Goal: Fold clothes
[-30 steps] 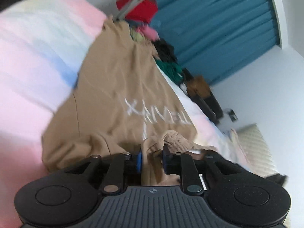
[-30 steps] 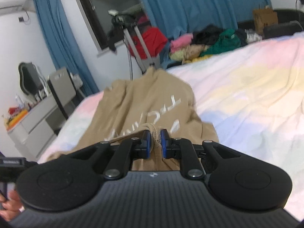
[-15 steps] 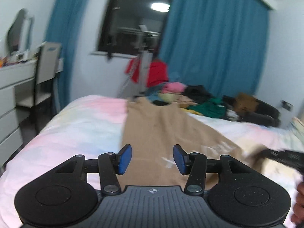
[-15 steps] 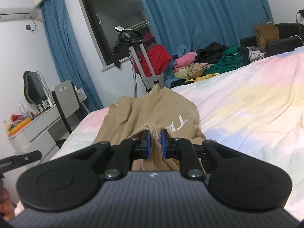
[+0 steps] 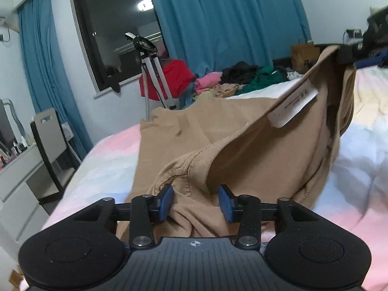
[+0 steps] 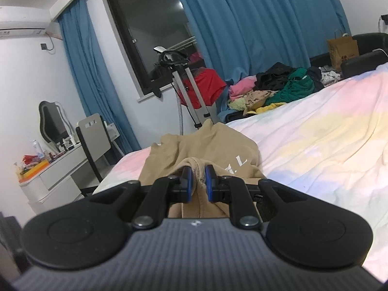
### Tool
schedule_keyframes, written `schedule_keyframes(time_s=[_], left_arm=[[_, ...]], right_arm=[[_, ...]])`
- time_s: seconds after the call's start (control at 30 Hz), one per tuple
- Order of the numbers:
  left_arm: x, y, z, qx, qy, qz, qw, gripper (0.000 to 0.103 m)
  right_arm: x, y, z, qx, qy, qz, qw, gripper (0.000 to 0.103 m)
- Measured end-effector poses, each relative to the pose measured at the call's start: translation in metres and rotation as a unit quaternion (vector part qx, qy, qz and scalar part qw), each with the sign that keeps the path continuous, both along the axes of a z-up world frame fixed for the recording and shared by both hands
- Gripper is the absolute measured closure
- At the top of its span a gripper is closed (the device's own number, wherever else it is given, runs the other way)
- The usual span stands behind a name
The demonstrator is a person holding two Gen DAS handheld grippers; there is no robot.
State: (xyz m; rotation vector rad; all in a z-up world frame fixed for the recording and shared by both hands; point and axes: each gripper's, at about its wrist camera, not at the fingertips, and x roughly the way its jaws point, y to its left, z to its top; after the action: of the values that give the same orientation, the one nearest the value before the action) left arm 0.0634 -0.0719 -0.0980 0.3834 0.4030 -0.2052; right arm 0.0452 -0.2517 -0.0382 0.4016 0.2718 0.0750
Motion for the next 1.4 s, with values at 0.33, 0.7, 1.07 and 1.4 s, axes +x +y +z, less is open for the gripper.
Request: schedule_keyframes(time_s=[0.33,0.7,1.07,1.4], left_arm=[[-0.017,0.032,0.037,-0.118,0.010,-0.026,0.9926,0.102],[-0.049,0.081,0.076,-0.307,0.103,-0.134,0.9364,0.102],[-0.042,0.083,0.069,-0.316,0.111,-0.130,0.9333,0.102],[-0.040,0.081,0.067,-0.296,0.111,-0.091,0.9444,0.102]], right_arm=[[0.007,0.002,-0.006,-0.027,0.027,-0.020,0.999,0.087],[0.024,-0.012,-0.030,-0.017,0.126,-0.041,0.991,0.057],[0.026,0.007,-0.050,-0.101,0.219,-0.008,0.971,0.037],[0.018,-0.007,-0.051,-0.098,0.201,-0.108,0.969,0.055]])
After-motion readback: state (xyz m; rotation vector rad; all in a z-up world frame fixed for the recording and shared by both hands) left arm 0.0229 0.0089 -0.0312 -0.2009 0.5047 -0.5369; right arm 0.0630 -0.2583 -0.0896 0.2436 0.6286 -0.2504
